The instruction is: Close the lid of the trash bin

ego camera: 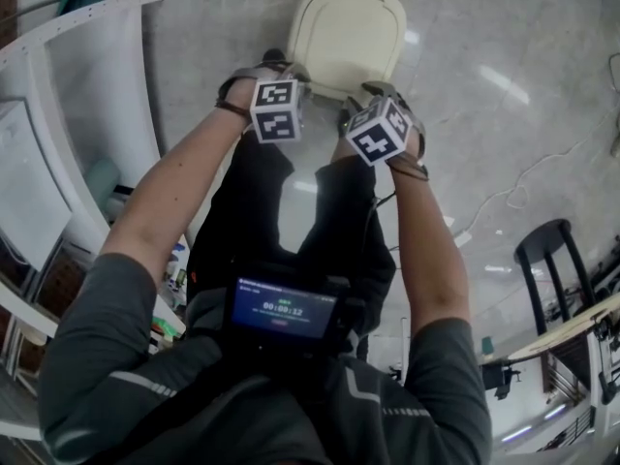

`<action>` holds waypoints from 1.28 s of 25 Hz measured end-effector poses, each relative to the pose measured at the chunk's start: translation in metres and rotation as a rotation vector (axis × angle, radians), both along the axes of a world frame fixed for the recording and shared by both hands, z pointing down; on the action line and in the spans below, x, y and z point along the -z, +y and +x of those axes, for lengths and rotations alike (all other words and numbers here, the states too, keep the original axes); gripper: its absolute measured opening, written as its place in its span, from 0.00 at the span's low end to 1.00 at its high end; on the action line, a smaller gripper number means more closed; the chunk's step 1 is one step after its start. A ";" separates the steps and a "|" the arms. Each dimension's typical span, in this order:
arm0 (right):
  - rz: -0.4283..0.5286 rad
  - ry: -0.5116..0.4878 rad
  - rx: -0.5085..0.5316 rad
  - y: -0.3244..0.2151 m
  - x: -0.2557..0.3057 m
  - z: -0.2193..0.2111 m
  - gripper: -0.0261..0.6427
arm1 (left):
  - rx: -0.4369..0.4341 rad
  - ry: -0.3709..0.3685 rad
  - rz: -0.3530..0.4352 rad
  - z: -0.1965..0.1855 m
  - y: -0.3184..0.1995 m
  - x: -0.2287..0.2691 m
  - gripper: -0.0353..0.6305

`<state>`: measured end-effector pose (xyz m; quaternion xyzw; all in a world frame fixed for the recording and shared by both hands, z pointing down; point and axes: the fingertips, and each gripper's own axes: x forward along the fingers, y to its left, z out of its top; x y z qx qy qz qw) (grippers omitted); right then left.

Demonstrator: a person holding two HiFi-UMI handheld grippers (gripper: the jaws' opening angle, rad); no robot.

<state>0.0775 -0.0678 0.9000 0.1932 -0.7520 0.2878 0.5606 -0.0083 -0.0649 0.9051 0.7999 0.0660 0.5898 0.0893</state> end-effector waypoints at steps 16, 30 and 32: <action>0.033 0.092 -0.083 -0.010 -0.002 0.004 0.16 | 0.079 -0.025 0.020 0.003 -0.007 -0.008 0.06; 0.041 0.123 -0.113 -0.009 -0.004 0.008 0.15 | 0.204 -0.082 -0.045 0.003 -0.007 -0.010 0.06; 0.040 0.120 -0.113 -0.011 0.001 0.005 0.14 | 0.216 -0.083 -0.060 0.002 -0.007 -0.009 0.06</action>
